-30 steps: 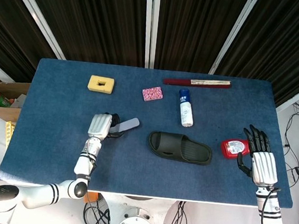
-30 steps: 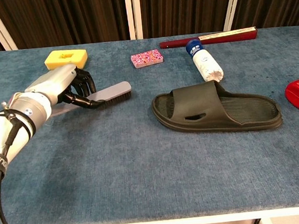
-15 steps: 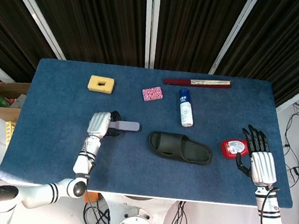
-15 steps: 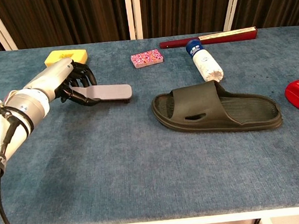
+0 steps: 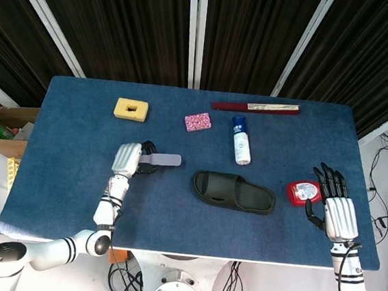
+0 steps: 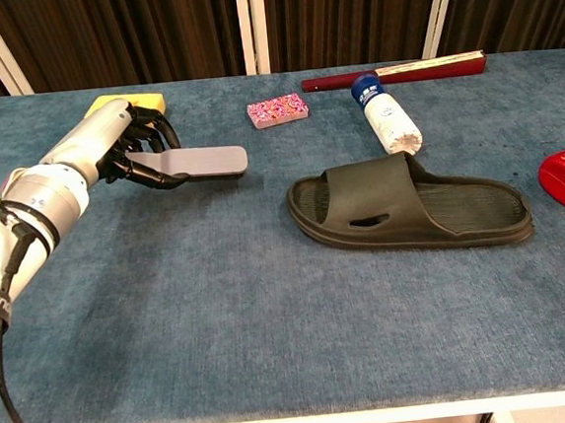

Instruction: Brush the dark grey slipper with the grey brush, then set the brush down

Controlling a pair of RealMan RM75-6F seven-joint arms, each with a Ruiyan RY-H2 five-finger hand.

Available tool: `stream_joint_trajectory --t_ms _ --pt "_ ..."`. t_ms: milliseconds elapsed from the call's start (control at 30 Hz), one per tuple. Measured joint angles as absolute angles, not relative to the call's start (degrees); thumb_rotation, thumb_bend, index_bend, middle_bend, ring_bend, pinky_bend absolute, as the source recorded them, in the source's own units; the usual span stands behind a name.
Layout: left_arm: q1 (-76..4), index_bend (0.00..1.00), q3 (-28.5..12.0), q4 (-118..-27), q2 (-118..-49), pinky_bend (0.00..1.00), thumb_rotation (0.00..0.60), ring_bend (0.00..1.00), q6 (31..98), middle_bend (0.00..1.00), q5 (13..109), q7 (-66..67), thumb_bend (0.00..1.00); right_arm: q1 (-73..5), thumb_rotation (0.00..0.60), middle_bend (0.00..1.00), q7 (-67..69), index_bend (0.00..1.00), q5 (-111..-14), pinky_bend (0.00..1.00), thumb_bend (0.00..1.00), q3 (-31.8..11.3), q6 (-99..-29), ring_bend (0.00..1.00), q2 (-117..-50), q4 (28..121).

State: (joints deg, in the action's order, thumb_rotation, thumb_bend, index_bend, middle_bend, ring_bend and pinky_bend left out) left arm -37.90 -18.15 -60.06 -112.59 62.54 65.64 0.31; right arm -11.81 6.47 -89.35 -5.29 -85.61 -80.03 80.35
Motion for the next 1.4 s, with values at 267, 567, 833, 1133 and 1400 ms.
stream_joint_trajectory --t_ms 267,567,833,1133,1400 --pt "-37.8 0.82 -18.6 -60.0 -112.6 1.00 0.600 1.00 63.5 1.00 66.8 -2.4 0.46 -11.8 0.600 0.00 6.6 0.00 -89.3 0.00 0.48 -5.2 -85.6 0.00 -80.0 80.3" --pt "-37.4 0.89 -19.3 -63.8 -110.5 1.00 0.600 1.00 61.7 1.00 66.7 -6.7 0.50 -11.9 0.600 0.00 6.6 0.00 -89.8 0.00 0.48 -4.8 -85.2 0.00 -80.0 80.4" --pt "-38.4 0.89 -20.2 -70.5 -106.3 1.00 0.600 1.00 56.9 1.00 65.5 -8.2 0.52 -12.7 0.600 0.00 6.1 0.00 -91.8 0.00 0.48 -2.8 -83.1 0.00 -80.1 80.5" --pt "-39.6 0.90 -21.4 -75.6 -102.8 1.00 0.600 1.00 53.1 1.00 63.2 -9.4 0.56 -15.3 0.600 0.02 2.3 0.01 -93.7 0.00 0.62 -0.1 -76.7 0.00 -79.6 81.8" --pt "-40.9 0.90 -22.0 -80.8 -100.3 1.00 0.600 1.00 50.9 1.00 62.1 -10.0 0.56 -18.1 0.600 0.11 -1.3 0.11 -94.0 0.00 0.66 1.4 -70.3 0.00 -80.7 83.2"
